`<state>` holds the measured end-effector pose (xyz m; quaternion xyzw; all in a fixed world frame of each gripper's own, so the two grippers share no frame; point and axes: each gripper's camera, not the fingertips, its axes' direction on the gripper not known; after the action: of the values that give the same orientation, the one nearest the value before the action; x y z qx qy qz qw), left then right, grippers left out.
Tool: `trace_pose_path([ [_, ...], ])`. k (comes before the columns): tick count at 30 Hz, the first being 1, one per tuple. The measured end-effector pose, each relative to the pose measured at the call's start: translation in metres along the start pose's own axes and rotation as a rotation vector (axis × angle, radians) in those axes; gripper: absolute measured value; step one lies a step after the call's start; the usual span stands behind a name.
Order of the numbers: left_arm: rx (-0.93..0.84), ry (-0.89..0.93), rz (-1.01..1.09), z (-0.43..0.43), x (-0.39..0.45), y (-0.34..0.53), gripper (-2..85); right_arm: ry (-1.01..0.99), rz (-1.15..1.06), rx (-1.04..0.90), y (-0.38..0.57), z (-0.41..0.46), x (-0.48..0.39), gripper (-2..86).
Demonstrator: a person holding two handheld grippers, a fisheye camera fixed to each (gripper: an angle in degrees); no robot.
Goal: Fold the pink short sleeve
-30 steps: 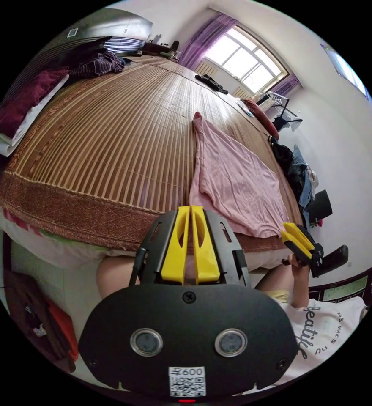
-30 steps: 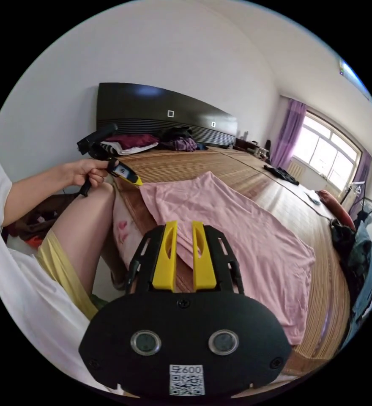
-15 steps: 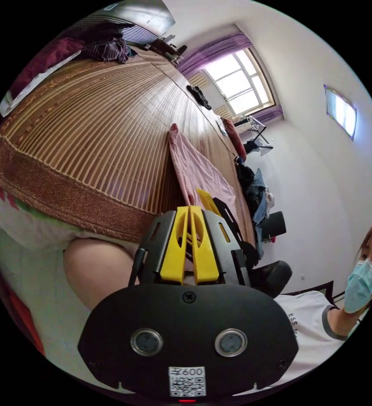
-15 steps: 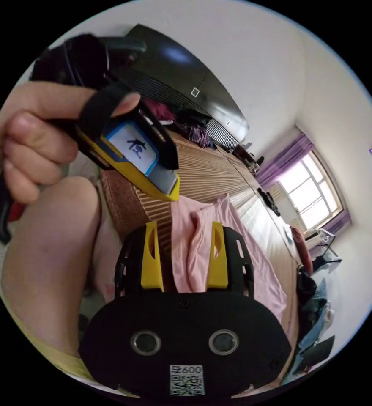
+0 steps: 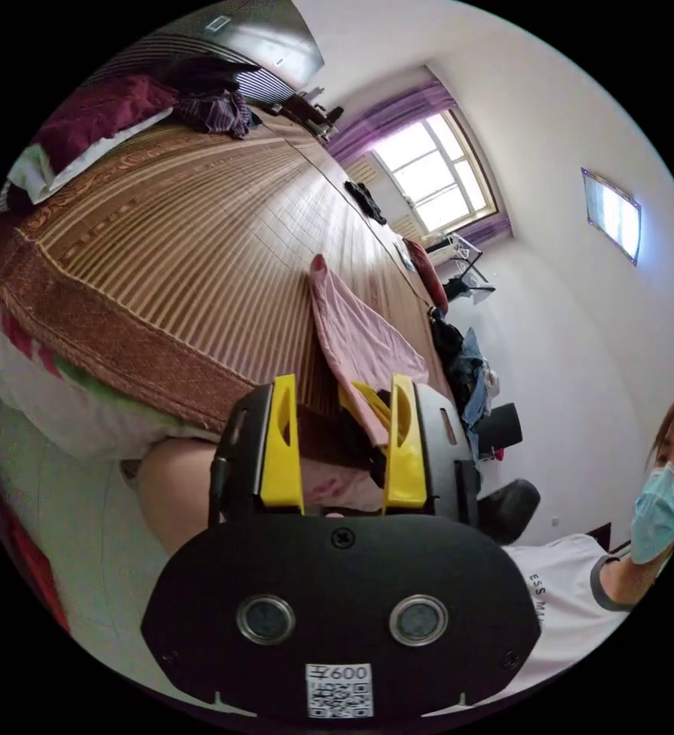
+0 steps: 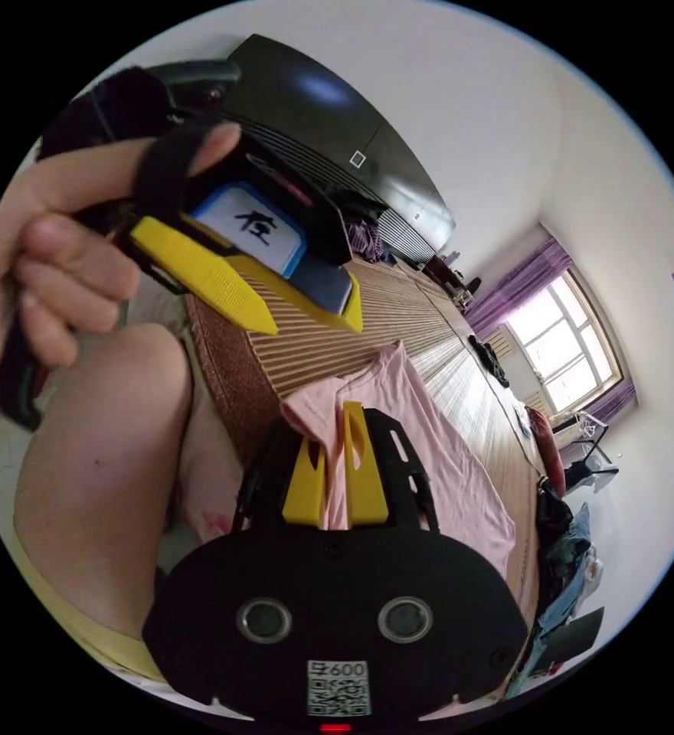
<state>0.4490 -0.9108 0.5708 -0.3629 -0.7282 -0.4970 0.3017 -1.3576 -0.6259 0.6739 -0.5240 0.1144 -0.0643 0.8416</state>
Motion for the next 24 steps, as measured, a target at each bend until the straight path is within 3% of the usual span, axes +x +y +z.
trace_pose_path([
  [3, -0.093, 0.112, -0.027, 0.037, -0.015, -0.058, 18.5, -0.005, 0.034, 0.035, -0.004, -0.017, 0.004, -0.6],
  [8, -0.246, 0.028, 0.008, 0.113, -0.019, -0.145, 18.8, -0.033, 0.099, 0.081, -0.015, -0.052, 0.026, -0.7],
  [12, -0.266, -0.002, 0.03, 0.14, -0.024, -0.181, 15.1, -0.052, 0.138, 0.1, -0.033, -0.068, 0.049, -0.7],
  [16, -0.297, -0.033, 0.067, 0.16, -0.045, -0.201, 5.2, -0.063, 0.17, 0.13, -0.064, -0.082, 0.086, -0.7],
  [20, -0.251, 0.157, -0.007, 0.155, -0.089, -0.218, 3.4, -0.126, 0.179, 0.137, -0.104, -0.096, 0.13, -0.8],
  [24, -0.227, 0.17, 0.003, 0.139, -0.104, -0.239, 3.0, -0.227, 0.235, 0.167, -0.139, -0.112, 0.182, -0.8],
])
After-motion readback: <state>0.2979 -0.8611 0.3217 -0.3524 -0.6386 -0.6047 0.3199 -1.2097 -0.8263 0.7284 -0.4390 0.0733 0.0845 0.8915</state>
